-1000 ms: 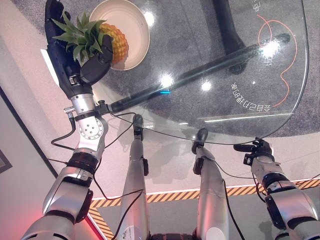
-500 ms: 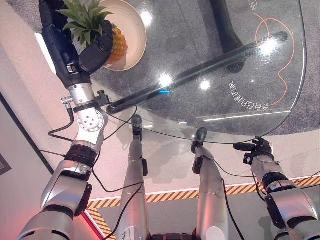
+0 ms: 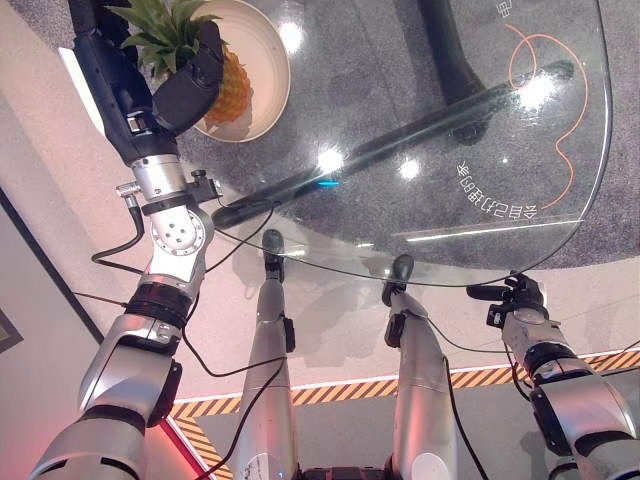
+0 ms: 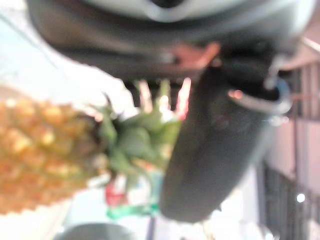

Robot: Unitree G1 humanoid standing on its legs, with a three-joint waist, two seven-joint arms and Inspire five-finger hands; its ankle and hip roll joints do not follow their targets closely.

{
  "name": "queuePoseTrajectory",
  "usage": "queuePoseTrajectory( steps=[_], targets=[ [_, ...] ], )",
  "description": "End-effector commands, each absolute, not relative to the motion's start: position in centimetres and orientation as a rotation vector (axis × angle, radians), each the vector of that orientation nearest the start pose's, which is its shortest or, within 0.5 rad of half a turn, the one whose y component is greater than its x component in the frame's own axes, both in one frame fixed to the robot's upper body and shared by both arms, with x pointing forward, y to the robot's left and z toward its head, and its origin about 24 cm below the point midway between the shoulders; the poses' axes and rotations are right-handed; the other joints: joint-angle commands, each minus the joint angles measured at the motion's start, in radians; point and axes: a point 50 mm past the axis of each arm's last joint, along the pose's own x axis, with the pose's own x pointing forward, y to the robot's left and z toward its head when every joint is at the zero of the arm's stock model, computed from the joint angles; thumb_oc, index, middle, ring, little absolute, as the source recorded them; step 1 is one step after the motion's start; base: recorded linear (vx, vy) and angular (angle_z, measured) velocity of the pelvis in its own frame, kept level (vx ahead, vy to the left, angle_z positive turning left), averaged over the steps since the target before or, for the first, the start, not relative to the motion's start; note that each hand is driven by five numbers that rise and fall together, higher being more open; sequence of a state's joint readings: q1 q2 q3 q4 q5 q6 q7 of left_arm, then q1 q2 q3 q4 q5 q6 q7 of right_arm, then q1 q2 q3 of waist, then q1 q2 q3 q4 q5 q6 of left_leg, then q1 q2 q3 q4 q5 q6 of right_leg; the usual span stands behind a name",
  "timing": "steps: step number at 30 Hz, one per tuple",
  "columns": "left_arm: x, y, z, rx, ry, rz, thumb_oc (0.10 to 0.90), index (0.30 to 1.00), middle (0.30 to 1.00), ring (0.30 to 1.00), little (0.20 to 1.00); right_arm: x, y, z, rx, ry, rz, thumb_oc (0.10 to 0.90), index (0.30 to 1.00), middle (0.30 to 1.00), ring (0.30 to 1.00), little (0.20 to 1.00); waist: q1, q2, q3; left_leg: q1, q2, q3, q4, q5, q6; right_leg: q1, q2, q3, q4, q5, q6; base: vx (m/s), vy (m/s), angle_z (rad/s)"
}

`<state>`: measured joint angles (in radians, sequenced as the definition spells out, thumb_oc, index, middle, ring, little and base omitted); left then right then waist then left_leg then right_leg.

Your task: Pick up the fruit to the plate

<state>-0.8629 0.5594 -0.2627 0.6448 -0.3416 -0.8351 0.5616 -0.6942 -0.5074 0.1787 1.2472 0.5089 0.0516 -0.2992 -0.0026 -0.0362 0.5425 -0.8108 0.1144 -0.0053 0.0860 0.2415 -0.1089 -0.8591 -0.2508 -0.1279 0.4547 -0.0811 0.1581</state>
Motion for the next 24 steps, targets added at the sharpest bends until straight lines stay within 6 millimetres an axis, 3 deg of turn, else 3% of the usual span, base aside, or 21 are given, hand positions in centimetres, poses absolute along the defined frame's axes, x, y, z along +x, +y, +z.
queuePoseTrajectory(
  steps=[1, 15, 24],
  targets=[
    [32.7, 20.8, 29.8, -0.094, -1.263, 0.269, 0.800, 0.900, 0.900, 0.900, 0.900, 29.7, -34.5, 1.4, -0.201, 0.565, -0.727, 0.800, 0.900, 0.900, 0.900, 0.900, 0.009, 0.011, -0.023, 0.000, 0.039, -0.015, 0.161, -0.191, -0.020, 0.061, -0.009, -0.008, -0.186, 0.152, 0.023, 0.00, 0.000, 0.00],
    [32.2, 21.4, 26.1, -0.143, -1.168, 0.231, 0.800, 0.900, 0.900, 0.900, 0.900, 29.0, -34.8, 0.8, -0.185, 0.569, -0.748, 0.800, 0.900, 0.900, 0.900, 0.900, 0.031, 0.024, -0.023, -0.004, 0.031, -0.025, 0.160, -0.194, -0.016, 0.057, -0.016, -0.023, -0.182, 0.149, 0.021, 0.00, 0.000, 0.00],
    [31.9, 21.6, 24.8, -0.158, -1.135, 0.214, 0.800, 0.900, 0.900, 0.900, 0.900, 28.8, -35.0, 0.8, -0.174, 0.569, -0.759, 0.800, 0.900, 0.900, 0.900, 0.900, 0.043, 0.030, -0.023, -0.003, 0.027, -0.031, 0.157, -0.191, -0.014, 0.060, -0.019, -0.032, -0.184, 0.151, 0.021, 0.00, 0.000, 0.00]
  ],
)
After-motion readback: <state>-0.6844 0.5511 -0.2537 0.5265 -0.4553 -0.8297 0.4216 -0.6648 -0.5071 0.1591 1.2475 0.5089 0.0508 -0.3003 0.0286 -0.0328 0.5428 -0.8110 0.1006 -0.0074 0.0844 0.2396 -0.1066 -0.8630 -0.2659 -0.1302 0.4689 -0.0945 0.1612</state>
